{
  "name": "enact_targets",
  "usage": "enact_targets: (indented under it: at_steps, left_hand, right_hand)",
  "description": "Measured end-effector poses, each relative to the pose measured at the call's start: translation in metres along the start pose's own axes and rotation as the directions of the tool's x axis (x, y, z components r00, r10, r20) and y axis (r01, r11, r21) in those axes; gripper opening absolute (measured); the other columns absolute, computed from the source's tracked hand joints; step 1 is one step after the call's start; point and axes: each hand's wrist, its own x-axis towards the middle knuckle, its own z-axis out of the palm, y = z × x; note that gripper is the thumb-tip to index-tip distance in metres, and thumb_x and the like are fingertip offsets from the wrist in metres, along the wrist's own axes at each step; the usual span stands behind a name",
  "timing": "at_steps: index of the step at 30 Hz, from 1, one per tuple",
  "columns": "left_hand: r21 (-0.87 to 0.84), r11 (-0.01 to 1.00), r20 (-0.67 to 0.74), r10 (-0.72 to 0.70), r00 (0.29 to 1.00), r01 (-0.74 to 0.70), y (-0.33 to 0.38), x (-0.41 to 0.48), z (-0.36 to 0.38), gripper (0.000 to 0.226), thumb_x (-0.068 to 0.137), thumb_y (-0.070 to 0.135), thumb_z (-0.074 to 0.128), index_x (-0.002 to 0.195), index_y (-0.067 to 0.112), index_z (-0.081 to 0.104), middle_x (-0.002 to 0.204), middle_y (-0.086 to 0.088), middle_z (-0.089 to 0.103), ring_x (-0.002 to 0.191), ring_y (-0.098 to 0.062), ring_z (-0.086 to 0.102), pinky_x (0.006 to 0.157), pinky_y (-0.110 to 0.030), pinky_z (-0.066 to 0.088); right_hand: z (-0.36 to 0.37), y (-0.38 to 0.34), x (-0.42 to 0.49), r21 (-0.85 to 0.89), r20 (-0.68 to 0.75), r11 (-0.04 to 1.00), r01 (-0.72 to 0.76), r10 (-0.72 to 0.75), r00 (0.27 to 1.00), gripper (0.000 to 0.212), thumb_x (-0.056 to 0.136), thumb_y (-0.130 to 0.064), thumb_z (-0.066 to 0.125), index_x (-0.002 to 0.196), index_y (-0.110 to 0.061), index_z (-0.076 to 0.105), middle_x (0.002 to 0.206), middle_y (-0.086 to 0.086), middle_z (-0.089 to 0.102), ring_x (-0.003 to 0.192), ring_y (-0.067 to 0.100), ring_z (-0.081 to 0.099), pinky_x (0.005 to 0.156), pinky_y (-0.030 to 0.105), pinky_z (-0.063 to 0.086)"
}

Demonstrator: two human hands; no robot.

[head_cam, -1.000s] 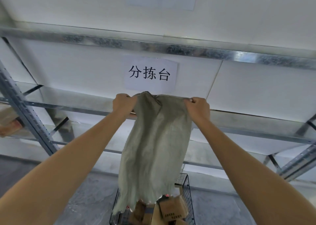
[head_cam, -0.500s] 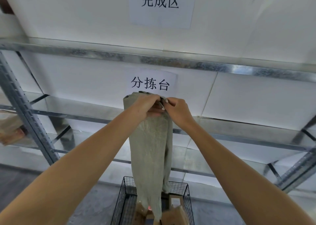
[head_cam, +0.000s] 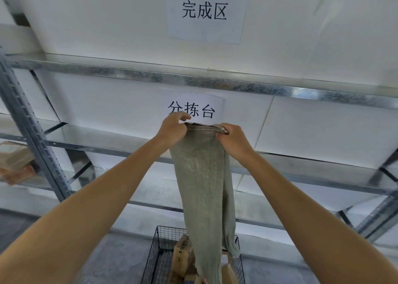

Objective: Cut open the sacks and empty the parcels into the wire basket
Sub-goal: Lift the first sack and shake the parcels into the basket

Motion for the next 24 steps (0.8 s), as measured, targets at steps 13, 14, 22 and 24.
enact_targets:
  at_steps: [13,14,22,24]
  left_hand:
    - [0.293,0.956,0.426,-0.127,0.896,-0.004,-0.013,-0.012,-0.007,0.03,0.079,0.007,0.044,0.057,0.016,0.025,0.061,-0.001,0.026,0.062,-0.018,0.023,0.058,-0.03,0.017]
    - [0.282,0.959,0.461,-0.133,0.877,-0.002,-0.014,-0.013,-0.007,0.028,0.076,0.011,0.046,0.057,0.016,0.026,0.062,0.0,0.026,0.065,-0.018,0.023,0.061,-0.031,0.017]
    - [0.474,0.87,0.444,-0.102,0.89,-0.137,-0.033,-0.01,-0.008,0.015,0.084,0.019,0.058,0.081,0.007,0.067,0.083,-0.01,0.06,0.076,-0.019,0.048,0.07,-0.03,0.033]
    - [0.544,0.82,0.404,-0.071,0.912,-0.178,-0.033,-0.011,-0.006,0.017,0.086,0.023,0.059,0.089,0.01,0.069,0.092,-0.007,0.065,0.084,-0.018,0.052,0.075,-0.031,0.032]
  right_hand:
    - [-0.022,0.022,-0.006,0.068,-0.113,0.991,-0.117,0.124,0.986,0.028,0.093,-0.003,0.039,0.099,-0.003,0.066,0.082,0.008,0.059,0.072,0.017,0.048,0.063,0.03,0.035]
    - [-0.023,0.024,-0.006,0.059,-0.112,0.991,-0.116,0.122,0.986,0.028,0.092,-0.003,0.038,0.099,-0.002,0.066,0.082,0.009,0.058,0.072,0.018,0.048,0.062,0.03,0.035]
    - [-0.034,0.038,-0.008,-0.129,-0.147,0.983,-0.134,0.114,0.983,0.024,0.091,-0.001,0.037,0.078,-0.006,0.056,0.065,0.002,0.049,0.055,0.012,0.04,0.048,0.025,0.028]
    - [-0.033,0.043,-0.009,-0.164,-0.136,0.975,-0.151,0.129,0.982,0.025,0.09,0.001,0.037,0.07,-0.008,0.049,0.062,0.002,0.046,0.054,0.012,0.038,0.047,0.025,0.026]
